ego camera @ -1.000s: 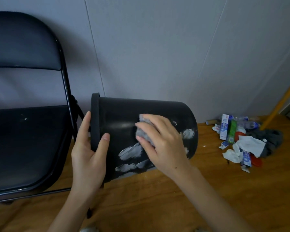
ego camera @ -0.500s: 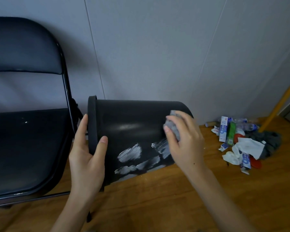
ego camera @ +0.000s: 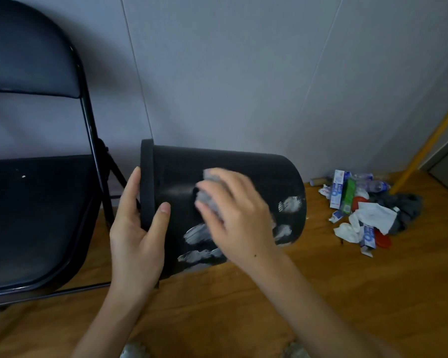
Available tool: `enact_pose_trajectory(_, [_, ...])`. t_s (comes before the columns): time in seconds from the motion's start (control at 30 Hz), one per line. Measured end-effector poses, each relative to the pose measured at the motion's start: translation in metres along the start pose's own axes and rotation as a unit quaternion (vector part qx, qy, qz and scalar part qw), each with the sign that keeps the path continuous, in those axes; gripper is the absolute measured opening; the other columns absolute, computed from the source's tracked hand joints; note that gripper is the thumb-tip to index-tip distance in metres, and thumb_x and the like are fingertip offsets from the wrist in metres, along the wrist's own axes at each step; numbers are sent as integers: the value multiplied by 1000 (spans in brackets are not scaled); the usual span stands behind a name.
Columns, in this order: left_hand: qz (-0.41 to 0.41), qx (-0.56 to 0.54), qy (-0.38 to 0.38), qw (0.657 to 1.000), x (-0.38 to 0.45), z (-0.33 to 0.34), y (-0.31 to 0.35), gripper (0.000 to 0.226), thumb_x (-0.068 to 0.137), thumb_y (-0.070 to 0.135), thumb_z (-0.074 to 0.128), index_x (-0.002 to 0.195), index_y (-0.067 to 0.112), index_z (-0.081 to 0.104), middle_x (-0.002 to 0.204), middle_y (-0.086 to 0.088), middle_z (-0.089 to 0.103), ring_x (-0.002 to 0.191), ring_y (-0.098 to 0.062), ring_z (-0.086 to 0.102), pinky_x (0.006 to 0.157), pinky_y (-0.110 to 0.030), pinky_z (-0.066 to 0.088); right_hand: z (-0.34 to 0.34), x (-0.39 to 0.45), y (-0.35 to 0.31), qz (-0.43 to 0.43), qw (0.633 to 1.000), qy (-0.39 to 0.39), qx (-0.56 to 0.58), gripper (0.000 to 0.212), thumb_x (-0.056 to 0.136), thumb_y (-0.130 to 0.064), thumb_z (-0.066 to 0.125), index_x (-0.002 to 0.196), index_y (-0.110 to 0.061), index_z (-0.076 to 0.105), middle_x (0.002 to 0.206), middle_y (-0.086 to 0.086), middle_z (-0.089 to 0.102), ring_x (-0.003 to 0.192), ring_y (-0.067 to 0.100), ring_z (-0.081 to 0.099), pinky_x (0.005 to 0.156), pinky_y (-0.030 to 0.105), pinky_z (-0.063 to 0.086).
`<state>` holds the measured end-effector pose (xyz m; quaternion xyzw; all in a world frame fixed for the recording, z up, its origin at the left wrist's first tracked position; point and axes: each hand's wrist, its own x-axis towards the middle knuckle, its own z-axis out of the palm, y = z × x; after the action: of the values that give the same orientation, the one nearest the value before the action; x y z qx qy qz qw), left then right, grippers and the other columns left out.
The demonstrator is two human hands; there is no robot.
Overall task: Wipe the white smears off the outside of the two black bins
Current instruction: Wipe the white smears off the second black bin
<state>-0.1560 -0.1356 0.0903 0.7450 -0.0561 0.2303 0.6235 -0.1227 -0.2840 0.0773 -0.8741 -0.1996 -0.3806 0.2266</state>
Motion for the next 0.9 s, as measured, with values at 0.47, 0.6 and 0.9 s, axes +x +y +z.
enact_pose_trajectory(0.47, [-25, 20, 33, 999, 5, -18, 3, 59, 94, 1, 51, 144, 24, 31, 101, 55, 48, 102, 25, 48, 87, -3, 44, -39, -13, 80, 156, 985, 50, -61, 38, 95, -35, 48, 116, -9, 66, 121, 10, 63, 108, 8, 51, 85, 5, 32])
enact_pose_trajectory(0.6, [-41, 1, 48, 998, 11, -21, 0, 59, 95, 4, 52, 147, 22, 32, 113, 34, 50, 108, 23, 47, 92, -9, 45, -33, -16, 58, 50, 996, 46, -56, 31, 94, -26, 53, 112, -6, 67, 119, 12, 62, 111, 16, 52, 93, 8, 37])
enact_pose_trajectory(0.9, [-84, -7, 64, 994, 19, -29, -5, 56, 95, 8, 54, 146, 24, 36, 108, 34, 49, 99, 23, 52, 84, -7, 48, -30, -21, 67, 77, 994, 8, -75, 29, 94, -26, 55, 112, -7, 68, 119, 10, 64, 107, 18, 56, 86, 19, 45])
